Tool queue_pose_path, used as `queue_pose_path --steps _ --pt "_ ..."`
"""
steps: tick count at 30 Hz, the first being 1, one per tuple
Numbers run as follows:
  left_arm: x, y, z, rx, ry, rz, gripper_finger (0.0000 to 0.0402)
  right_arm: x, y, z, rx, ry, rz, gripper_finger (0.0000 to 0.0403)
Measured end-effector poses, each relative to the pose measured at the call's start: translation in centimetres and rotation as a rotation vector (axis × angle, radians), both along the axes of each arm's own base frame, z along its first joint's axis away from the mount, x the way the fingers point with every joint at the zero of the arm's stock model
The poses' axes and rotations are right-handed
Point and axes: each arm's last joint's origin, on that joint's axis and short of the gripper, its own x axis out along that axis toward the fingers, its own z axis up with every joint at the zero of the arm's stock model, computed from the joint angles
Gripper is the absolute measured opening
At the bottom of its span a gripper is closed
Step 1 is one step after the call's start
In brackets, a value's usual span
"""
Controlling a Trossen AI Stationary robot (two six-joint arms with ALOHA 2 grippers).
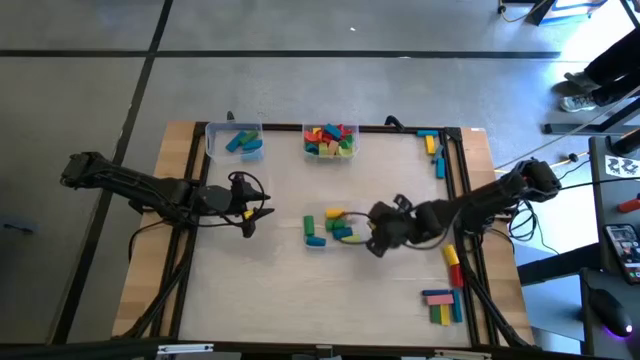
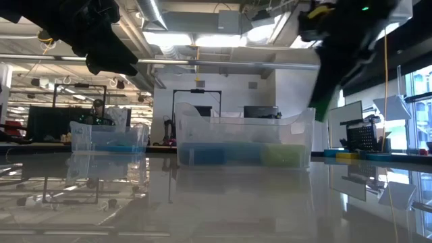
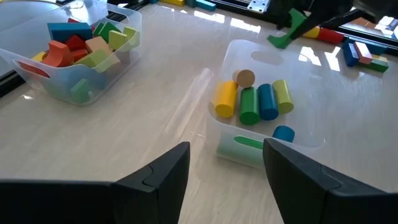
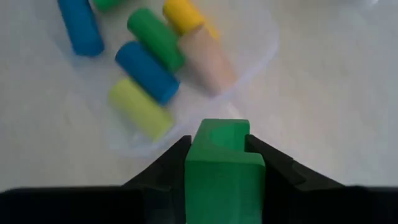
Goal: Sort blocks by size
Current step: Put the green arch block into the top right transparent bin
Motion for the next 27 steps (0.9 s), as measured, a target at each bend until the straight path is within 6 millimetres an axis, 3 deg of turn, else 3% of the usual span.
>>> queue_pose_path --steps 12,22,27 --pt "0.0 0.0 0.0 -0.006 -0.002 0.003 0.0198 2.4 -5.8 1.4 -0.133 -0.035 0.023 0.0128" --pt "0.0 0.0 0.0 -0.003 -0.001 0.001 0.0198 4.9 -12.0 2.7 -0.23 -0.24 0.015 0.0137" --pt "0.0 0.0 0.0 -0.002 0.0 0.001 0.0198 5.9 -15.3 2.3 -0.294 -0.291 -0.016 0.0128"
